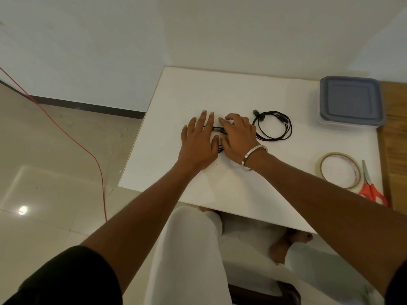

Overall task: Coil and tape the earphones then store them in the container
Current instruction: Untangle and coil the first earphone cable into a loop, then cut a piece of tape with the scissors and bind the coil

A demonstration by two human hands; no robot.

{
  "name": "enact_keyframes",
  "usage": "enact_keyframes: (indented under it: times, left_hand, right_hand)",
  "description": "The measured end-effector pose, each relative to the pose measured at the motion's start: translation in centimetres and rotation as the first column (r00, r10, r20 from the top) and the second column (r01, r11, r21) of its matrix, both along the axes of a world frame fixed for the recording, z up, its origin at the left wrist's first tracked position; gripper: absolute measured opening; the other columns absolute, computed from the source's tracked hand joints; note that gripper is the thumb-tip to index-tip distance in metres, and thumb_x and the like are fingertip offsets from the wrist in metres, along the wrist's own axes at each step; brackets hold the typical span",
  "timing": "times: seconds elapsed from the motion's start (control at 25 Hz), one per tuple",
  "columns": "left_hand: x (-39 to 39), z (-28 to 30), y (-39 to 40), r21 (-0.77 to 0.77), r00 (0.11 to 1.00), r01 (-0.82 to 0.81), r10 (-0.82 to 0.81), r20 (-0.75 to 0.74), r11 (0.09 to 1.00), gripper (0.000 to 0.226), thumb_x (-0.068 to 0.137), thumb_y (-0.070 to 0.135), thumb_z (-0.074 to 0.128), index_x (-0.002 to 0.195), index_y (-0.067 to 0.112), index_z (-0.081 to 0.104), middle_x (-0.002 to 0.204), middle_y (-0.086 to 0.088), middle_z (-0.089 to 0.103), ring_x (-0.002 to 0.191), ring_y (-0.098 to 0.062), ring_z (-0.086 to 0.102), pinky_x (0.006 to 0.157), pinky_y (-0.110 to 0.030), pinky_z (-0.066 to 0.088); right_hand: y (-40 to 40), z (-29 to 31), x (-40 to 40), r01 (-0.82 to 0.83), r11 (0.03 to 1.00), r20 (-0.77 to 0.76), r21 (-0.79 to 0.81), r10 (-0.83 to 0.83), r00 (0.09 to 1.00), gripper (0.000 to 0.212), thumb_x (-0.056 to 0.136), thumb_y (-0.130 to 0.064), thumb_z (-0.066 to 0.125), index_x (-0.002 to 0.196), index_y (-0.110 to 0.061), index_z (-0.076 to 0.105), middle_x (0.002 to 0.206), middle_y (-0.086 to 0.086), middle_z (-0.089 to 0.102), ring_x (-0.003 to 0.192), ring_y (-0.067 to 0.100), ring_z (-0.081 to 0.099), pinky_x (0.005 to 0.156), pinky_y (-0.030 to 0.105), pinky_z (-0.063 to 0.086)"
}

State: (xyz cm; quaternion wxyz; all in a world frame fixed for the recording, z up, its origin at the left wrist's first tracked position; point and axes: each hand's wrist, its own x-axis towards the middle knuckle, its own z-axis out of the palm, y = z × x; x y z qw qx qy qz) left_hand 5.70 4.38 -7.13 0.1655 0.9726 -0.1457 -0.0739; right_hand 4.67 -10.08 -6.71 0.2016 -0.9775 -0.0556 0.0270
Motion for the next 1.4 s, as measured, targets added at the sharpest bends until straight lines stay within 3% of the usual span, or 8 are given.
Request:
enact_keyframes:
  times: [0.32, 0.56, 0.76, 0.88, 1.08, 1.2, 1.4]
  left_hand:
    - [0.2, 0.7, -0.1, -0.03, 1.0, 0.001, -0.001, 0.024, 1.0, 0.064, 0.09, 0.039, 0.031, 0.152, 0.021, 0.024, 0.159, -0.007, 0.021, 0.146, -0.03, 0.019, 0.117, -0.053, 0.018]
    - [0.0, 1.2, 0.0, -0.088, 0.999, 0.032, -0.031, 0.015, 0.996, 0.06, 0.092, 0.036, 0.029, 0.149, 0.017, 0.03, 0.155, -0.008, 0.032, 0.142, -0.026, 0.027, 0.114, -0.046, 0.026]
    - [-0.2, 1.7, 0.3, -0.139, 1.0, 0.01, -0.009, 0.011, 0.99, 0.053, 0.096, 0.025, 0.037, 0.148, 0.015, 0.033, 0.152, -0.009, 0.036, 0.141, -0.026, 0.029, 0.115, -0.043, 0.025]
    - [-0.2, 2.0, 0.3, -0.156, 0.999, 0.016, -0.011, 0.032, 0.988, 0.046, 0.097, 0.016, 0.04, 0.143, 0.015, 0.041, 0.147, -0.009, 0.041, 0.136, -0.027, 0.034, 0.112, -0.044, 0.031]
    - [-0.8, 2.6, -0.5, -0.206, 0.989, 0.019, 0.012, 0.147, 0.978, 0.024, 0.091, 0.008, 0.047, 0.113, 0.01, 0.055, 0.119, -0.007, 0.052, 0.107, -0.026, 0.052, 0.089, -0.037, 0.044]
    - [-0.8, 2.8, -0.8, -0.213, 0.988, 0.007, 0.026, 0.152, 0.977, 0.021, 0.09, 0.008, 0.05, 0.11, 0.011, 0.055, 0.116, -0.006, 0.051, 0.105, -0.025, 0.052, 0.088, -0.035, 0.042]
    - [-0.9, 3.4, -1.8, -0.196, 0.985, 0.025, 0.009, 0.172, 0.98, 0.026, 0.09, 0.006, 0.049, 0.115, 0.008, 0.055, 0.121, -0.008, 0.052, 0.109, -0.027, 0.052, 0.091, -0.035, 0.04]
  right_hand:
    - [0.0, 0.1, 0.0, -0.028, 0.999, -0.009, 0.036, 0.028, 1.0, 0.055, 0.089, -0.035, 0.03, 0.14, -0.016, 0.039, 0.142, 0.006, 0.04, 0.131, 0.025, 0.035, 0.107, 0.039, 0.025]
    - [-0.8, 0.7, -0.4, -0.038, 0.995, -0.024, 0.096, 0.04, 0.999, 0.055, 0.09, -0.036, 0.028, 0.137, -0.012, 0.044, 0.137, 0.009, 0.047, 0.126, 0.027, 0.043, 0.105, 0.044, 0.035]
    - [-2.3, 1.3, -0.8, -0.001, 0.981, -0.009, 0.195, 0.003, 1.0, 0.046, 0.091, -0.008, 0.038, 0.136, -0.003, 0.042, 0.133, 0.015, 0.049, 0.121, 0.031, 0.046, 0.103, 0.041, 0.038]
    - [-3.5, 1.8, -1.1, 0.019, 0.972, -0.05, 0.236, -0.007, 0.999, 0.054, 0.084, 0.009, 0.041, 0.137, -0.002, 0.04, 0.136, 0.015, 0.044, 0.127, 0.03, 0.04, 0.109, 0.039, 0.033]
    - [-4.8, 2.4, -2.1, 0.031, 0.961, -0.007, 0.275, -0.03, 1.0, 0.051, 0.084, 0.013, 0.037, 0.132, -0.002, 0.045, 0.133, 0.014, 0.045, 0.131, 0.029, 0.036, 0.111, 0.038, 0.03]
    - [-5.5, 2.7, -2.8, 0.018, 0.959, 0.033, 0.283, -0.029, 0.999, 0.049, 0.083, 0.012, 0.037, 0.129, -0.002, 0.048, 0.131, 0.014, 0.047, 0.133, 0.028, 0.035, 0.109, 0.041, 0.032]
    - [-6.8, 3.1, -4.0, 0.028, 0.97, 0.036, 0.242, -0.037, 0.999, 0.048, 0.081, 0.011, 0.041, 0.127, -0.002, 0.05, 0.127, 0.013, 0.049, 0.114, 0.029, 0.046, 0.099, 0.039, 0.04]
